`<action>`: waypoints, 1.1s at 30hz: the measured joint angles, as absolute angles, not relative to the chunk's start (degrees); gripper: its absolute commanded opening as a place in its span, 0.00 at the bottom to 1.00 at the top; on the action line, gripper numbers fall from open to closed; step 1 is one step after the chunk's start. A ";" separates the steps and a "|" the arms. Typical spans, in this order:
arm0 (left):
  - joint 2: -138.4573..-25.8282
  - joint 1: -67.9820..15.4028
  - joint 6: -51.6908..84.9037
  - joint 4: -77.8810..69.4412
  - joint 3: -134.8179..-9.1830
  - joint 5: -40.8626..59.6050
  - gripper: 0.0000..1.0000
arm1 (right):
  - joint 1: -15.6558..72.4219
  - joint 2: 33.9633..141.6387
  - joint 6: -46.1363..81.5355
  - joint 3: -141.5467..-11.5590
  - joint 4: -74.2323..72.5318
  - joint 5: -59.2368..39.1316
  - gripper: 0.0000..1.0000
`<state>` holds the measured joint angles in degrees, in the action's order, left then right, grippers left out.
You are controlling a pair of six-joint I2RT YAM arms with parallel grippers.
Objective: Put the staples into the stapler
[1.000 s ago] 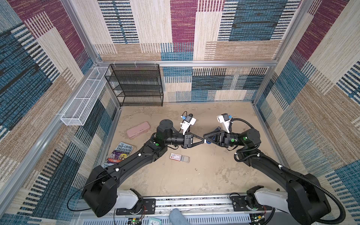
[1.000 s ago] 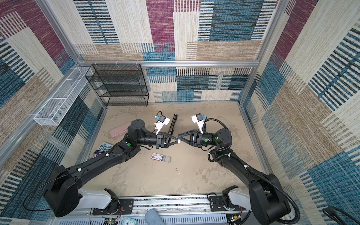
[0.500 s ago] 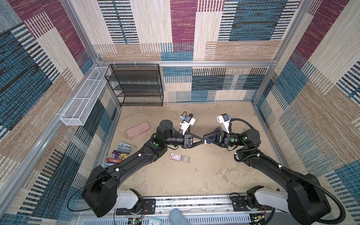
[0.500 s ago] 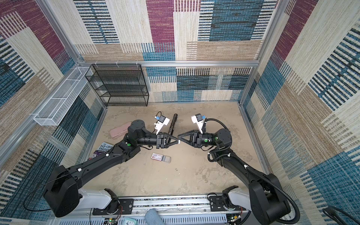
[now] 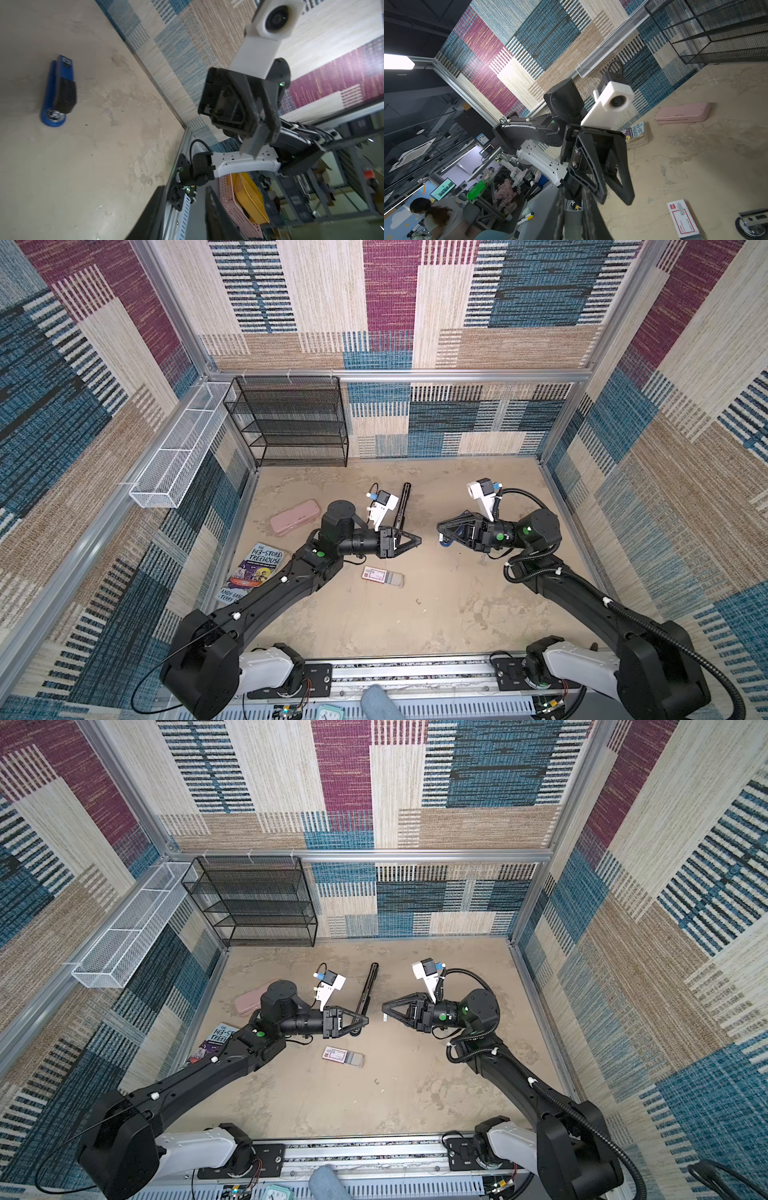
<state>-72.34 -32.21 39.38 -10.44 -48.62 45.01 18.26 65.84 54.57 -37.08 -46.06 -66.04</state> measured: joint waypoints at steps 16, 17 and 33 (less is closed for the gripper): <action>-105.21 -27.44 28.32 26.20 -73.73 6.09 0.39 | 17.47 64.53 48.66 -35.81 -37.15 -65.12 0.19; -107.66 -27.38 28.29 27.00 -75.53 5.93 0.39 | 17.39 64.53 48.07 -35.81 -36.77 -64.90 0.19; -115.39 -34.59 28.71 24.27 -78.08 12.82 0.35 | 16.75 73.89 37.78 -42.59 -23.64 -58.57 0.19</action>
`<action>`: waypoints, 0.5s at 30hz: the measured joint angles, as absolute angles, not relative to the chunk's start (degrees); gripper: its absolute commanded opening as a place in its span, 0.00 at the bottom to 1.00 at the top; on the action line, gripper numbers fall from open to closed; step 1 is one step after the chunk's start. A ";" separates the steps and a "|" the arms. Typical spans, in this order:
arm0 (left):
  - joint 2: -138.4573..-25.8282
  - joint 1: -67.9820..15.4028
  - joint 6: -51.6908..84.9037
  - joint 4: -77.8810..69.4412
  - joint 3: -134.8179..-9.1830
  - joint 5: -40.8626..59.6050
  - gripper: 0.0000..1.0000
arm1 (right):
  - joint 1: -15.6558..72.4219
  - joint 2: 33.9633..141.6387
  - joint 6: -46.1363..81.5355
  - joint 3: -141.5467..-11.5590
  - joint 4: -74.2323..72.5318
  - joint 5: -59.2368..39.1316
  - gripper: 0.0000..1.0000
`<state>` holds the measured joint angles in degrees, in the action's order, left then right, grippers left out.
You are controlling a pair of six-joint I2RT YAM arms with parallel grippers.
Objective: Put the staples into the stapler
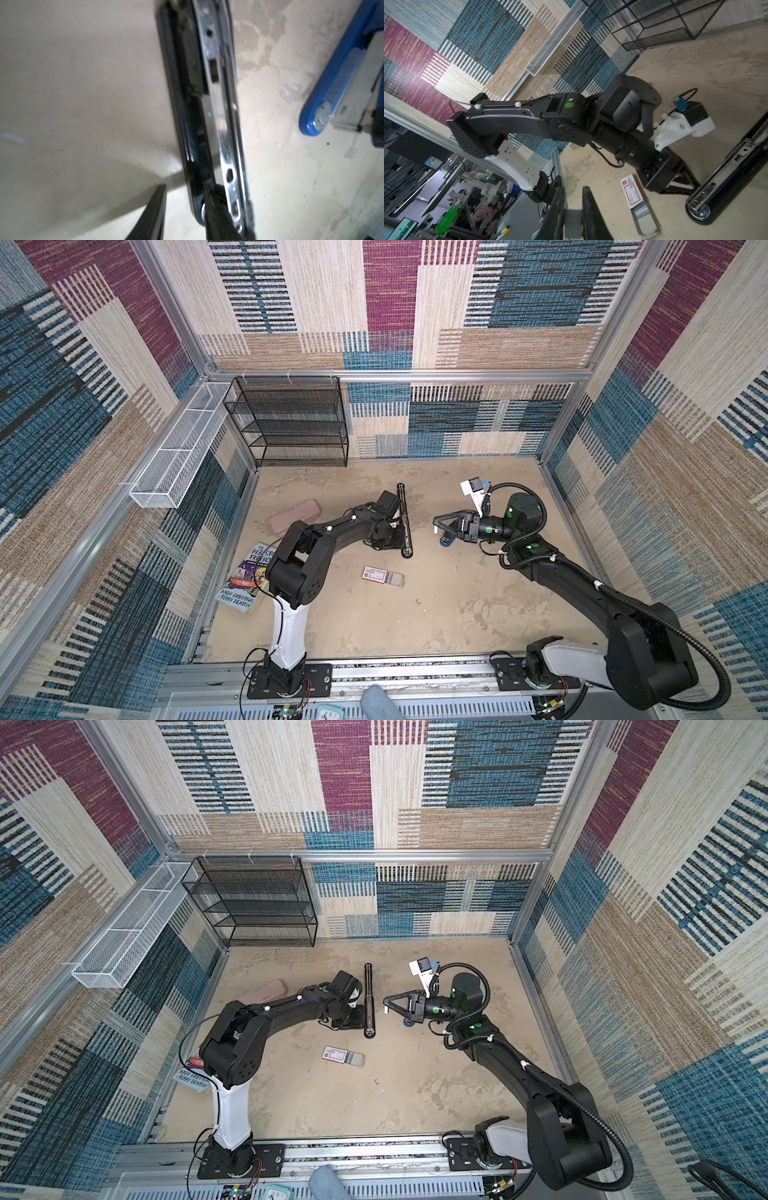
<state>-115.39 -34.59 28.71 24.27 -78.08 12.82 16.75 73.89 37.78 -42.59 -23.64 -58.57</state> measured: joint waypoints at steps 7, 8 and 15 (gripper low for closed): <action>-107.90 -35.14 30.41 24.23 -70.00 12.69 0.35 | 16.95 83.64 31.59 -52.56 -13.21 -50.54 0.19; -105.47 -34.87 30.79 24.38 -68.18 11.51 0.35 | 17.28 85.47 30.59 -54.76 -10.70 -48.60 0.19; -90.04 -31.55 32.38 25.04 -56.97 7.31 0.36 | 23.94 99.70 24.08 -72.27 5.80 -30.30 0.19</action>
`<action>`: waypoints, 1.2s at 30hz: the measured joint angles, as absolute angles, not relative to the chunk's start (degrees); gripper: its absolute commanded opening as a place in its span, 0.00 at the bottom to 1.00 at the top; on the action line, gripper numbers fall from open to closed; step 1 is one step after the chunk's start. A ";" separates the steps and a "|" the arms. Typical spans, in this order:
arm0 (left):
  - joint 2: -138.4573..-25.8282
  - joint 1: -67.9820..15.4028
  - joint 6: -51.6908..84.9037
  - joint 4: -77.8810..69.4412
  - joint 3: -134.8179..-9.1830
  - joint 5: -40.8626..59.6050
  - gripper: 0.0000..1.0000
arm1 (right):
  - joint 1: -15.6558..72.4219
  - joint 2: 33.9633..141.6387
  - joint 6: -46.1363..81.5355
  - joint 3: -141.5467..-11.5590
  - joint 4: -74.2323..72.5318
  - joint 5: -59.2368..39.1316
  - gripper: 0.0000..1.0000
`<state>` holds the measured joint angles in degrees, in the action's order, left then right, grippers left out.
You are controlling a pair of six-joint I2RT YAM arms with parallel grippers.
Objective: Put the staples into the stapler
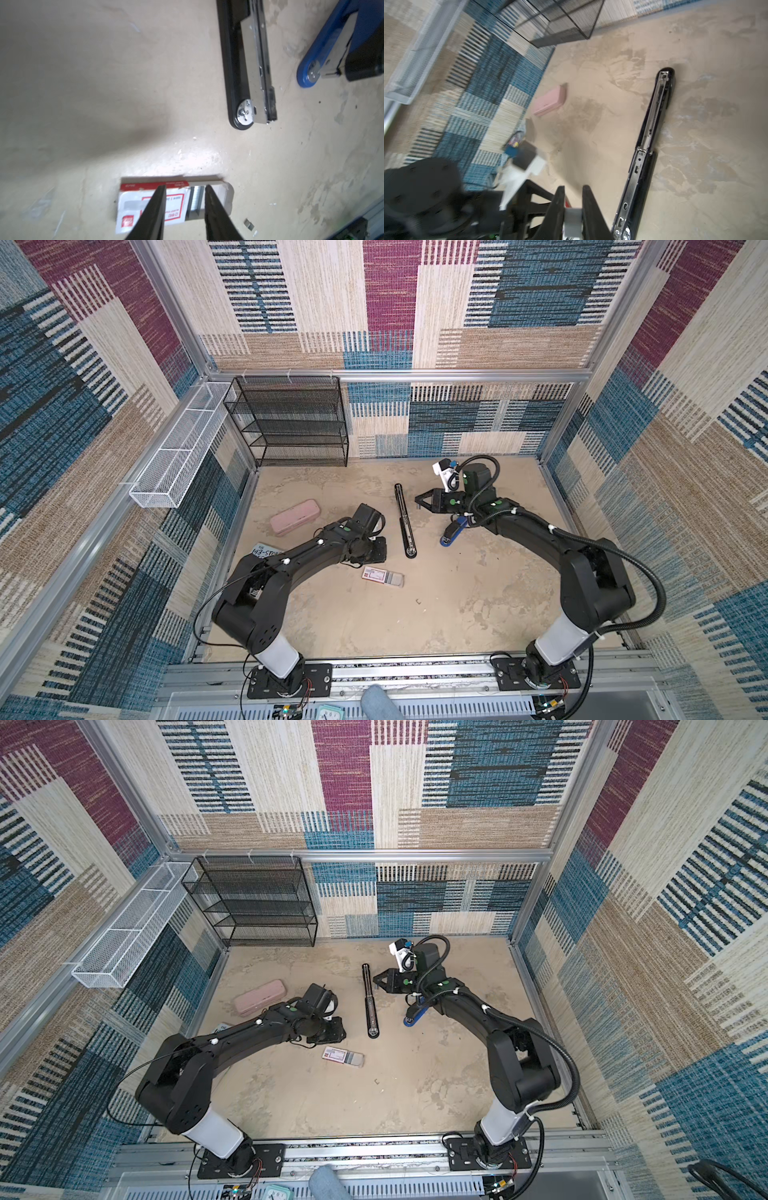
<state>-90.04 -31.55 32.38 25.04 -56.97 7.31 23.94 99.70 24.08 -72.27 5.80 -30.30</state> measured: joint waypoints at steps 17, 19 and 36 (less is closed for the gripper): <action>-74.83 -31.03 34.09 20.71 -47.20 10.94 0.38 | 32.77 117.27 23.16 -88.77 21.80 1.04 0.19; -74.72 -31.03 34.37 19.46 -46.59 12.08 0.39 | 33.08 117.91 23.38 -88.88 21.74 2.26 0.19; -76.16 -31.05 36.49 16.53 -44.71 15.20 0.37 | 34.81 122.39 23.92 -91.94 22.11 5.19 0.18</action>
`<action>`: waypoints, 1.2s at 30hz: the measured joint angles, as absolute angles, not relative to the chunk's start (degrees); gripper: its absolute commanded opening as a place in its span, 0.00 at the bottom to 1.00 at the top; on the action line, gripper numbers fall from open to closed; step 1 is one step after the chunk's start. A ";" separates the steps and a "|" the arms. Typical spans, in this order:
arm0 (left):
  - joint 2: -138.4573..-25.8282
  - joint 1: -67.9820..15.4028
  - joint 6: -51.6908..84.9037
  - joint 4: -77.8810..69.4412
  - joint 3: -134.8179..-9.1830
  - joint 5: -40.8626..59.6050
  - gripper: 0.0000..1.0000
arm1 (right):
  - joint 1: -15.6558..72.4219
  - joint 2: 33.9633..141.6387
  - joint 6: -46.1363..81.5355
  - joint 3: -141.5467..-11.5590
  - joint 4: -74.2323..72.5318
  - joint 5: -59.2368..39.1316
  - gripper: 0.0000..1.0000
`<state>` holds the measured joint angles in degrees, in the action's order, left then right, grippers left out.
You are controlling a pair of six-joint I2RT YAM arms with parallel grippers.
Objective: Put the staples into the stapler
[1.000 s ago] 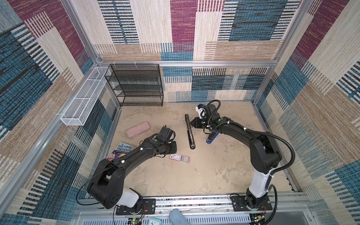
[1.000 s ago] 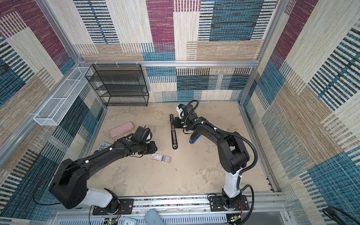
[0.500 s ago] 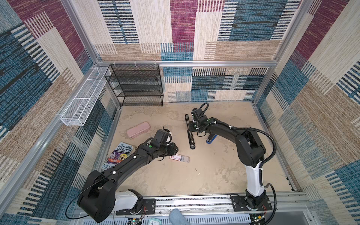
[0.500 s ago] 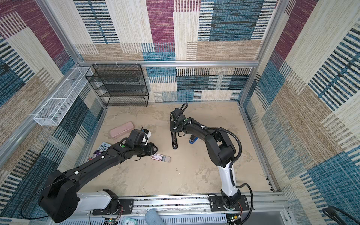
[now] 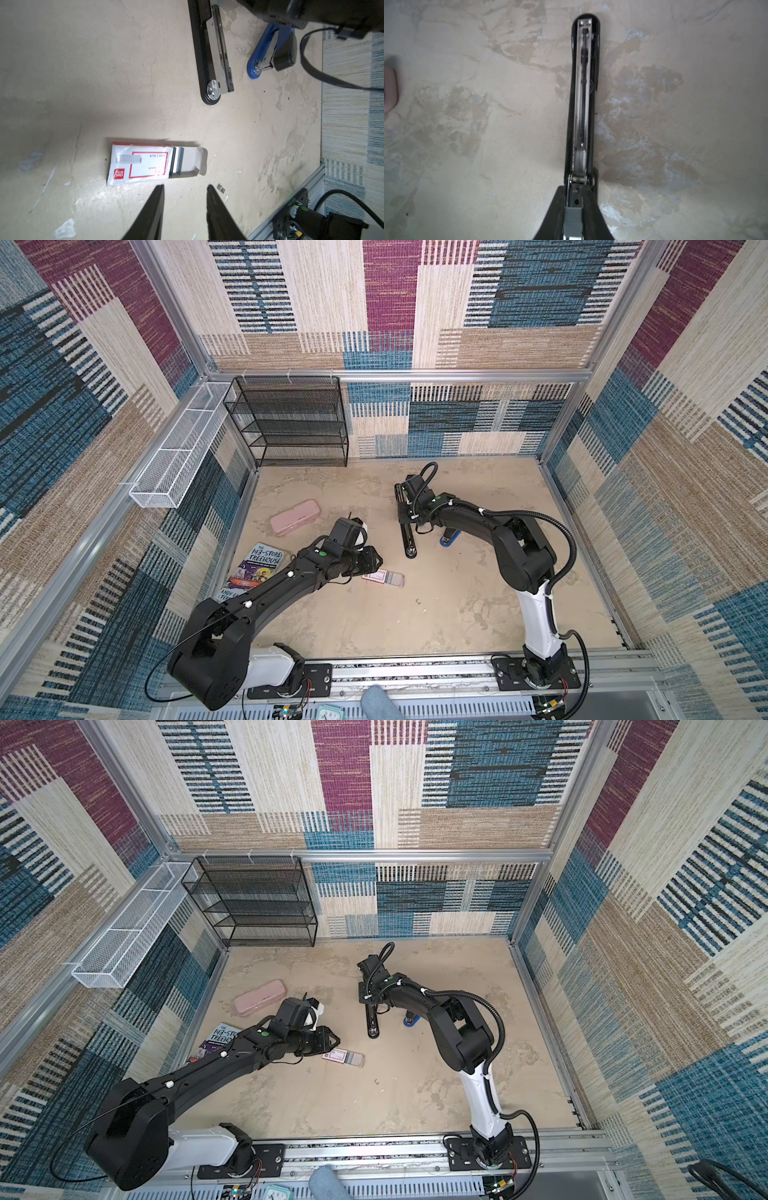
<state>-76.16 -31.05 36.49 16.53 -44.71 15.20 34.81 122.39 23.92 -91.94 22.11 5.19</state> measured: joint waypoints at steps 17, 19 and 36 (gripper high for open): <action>-77.21 -31.05 37.15 16.08 -44.36 15.33 0.37 | 36.07 123.13 22.87 -92.82 21.80 9.08 0.18; -77.21 -31.05 37.17 16.03 -44.18 15.31 0.37 | 36.21 123.13 22.87 -92.53 21.82 9.45 0.18; -77.82 -31.05 37.32 14.24 -43.97 15.68 0.37 | 36.29 122.72 22.26 -91.22 20.69 11.11 0.18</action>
<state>-77.82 -31.05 37.32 14.24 -43.97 15.68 36.29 122.72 22.26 -91.22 20.69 11.11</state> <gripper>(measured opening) 0.375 0.185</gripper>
